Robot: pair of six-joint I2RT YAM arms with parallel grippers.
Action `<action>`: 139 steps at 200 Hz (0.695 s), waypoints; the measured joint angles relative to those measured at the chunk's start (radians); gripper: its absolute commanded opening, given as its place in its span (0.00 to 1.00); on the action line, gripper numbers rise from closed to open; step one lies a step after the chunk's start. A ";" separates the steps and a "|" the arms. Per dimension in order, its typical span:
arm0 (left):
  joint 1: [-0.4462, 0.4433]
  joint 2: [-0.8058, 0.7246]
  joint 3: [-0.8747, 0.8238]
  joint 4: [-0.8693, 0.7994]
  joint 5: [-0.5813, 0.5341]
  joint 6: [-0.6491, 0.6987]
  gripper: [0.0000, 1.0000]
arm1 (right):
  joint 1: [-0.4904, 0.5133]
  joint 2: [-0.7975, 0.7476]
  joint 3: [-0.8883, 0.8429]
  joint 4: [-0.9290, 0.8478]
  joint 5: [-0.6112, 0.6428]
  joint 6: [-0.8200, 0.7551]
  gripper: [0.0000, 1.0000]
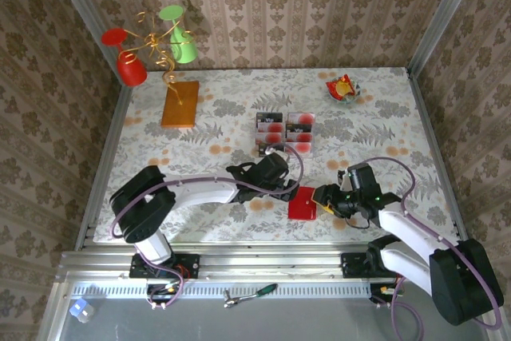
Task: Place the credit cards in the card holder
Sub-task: Pick up the card holder from the bottom-center of the table.
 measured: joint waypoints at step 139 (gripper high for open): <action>-0.024 0.097 0.005 -0.014 -0.034 0.000 1.00 | 0.050 0.144 0.013 0.109 -0.064 -0.001 0.48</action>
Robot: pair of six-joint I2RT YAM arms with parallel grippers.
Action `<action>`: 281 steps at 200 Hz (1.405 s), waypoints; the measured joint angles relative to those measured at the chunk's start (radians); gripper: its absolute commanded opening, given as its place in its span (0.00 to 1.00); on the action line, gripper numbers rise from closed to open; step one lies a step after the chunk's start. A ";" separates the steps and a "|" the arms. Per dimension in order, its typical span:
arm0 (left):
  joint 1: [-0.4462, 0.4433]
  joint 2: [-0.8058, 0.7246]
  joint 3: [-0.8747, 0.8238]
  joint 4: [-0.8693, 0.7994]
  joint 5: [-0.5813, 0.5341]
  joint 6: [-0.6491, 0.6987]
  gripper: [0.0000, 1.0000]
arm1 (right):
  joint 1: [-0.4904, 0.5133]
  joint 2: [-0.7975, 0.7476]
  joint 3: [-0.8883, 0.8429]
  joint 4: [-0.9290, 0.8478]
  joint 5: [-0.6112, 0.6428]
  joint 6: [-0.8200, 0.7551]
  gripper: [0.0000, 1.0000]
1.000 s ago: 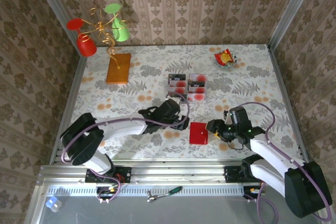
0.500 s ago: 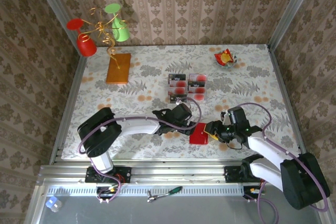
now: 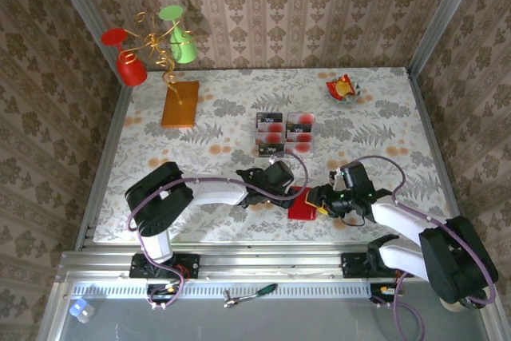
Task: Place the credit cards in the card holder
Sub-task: Pick up the card holder from the bottom-center of the table, then pass the card holder.
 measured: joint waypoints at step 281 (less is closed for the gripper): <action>0.585 -0.440 -0.145 0.257 0.653 -0.168 0.92 | 0.108 0.463 0.605 0.425 -0.273 0.199 0.04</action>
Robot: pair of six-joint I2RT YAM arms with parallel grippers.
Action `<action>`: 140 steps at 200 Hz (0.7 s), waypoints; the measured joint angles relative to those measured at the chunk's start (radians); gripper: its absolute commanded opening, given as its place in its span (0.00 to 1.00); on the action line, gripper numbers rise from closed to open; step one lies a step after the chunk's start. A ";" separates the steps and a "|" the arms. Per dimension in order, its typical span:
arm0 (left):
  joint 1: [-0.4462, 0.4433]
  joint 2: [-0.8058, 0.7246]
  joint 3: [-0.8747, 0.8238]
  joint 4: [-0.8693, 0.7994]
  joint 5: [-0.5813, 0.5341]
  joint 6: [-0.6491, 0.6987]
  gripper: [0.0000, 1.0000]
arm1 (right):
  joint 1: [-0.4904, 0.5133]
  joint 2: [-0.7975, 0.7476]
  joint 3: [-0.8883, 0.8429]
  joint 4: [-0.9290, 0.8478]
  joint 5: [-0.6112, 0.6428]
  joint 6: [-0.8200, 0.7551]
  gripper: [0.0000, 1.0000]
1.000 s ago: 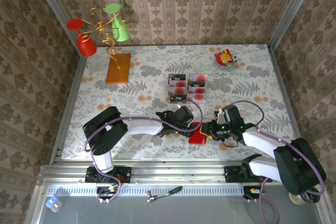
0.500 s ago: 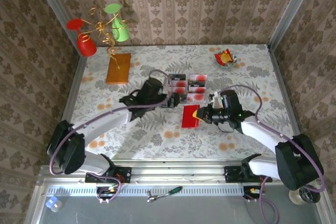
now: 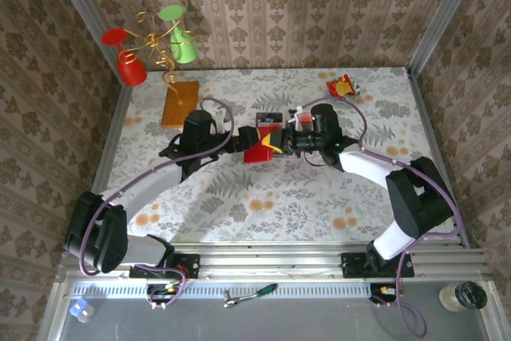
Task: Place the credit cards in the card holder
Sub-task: Pass the card holder.
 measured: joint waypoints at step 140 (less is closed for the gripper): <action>0.062 -0.002 -0.074 0.351 0.101 -0.261 0.59 | 0.027 0.014 0.028 0.112 -0.011 0.111 0.02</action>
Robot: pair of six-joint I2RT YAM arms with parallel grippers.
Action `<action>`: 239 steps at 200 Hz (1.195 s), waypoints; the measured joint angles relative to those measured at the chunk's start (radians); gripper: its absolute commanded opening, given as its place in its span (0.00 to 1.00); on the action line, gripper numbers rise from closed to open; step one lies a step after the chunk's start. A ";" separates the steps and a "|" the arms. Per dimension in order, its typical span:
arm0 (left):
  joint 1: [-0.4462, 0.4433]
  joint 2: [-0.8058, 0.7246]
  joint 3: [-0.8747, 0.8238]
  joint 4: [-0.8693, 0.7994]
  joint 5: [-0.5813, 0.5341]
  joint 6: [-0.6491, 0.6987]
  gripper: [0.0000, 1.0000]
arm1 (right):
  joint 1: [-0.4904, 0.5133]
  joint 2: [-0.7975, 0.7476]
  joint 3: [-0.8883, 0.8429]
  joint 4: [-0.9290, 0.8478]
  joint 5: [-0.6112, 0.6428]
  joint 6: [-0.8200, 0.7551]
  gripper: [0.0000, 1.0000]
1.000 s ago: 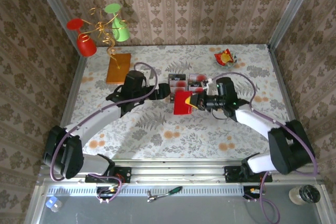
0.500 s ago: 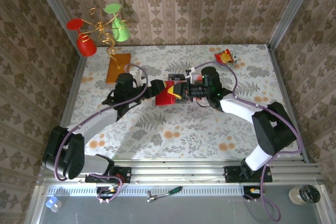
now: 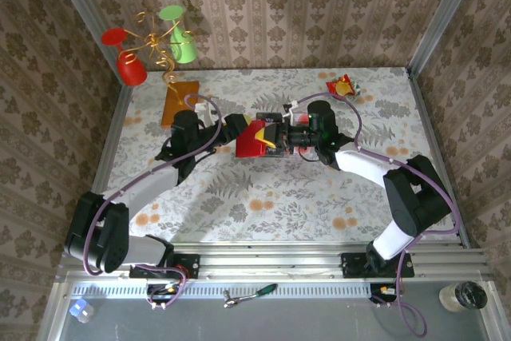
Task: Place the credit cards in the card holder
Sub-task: Pass the card holder.
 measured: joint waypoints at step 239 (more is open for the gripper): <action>-0.026 0.029 -0.048 0.119 -0.016 -0.051 0.32 | -0.007 0.000 0.000 0.037 -0.010 0.021 0.00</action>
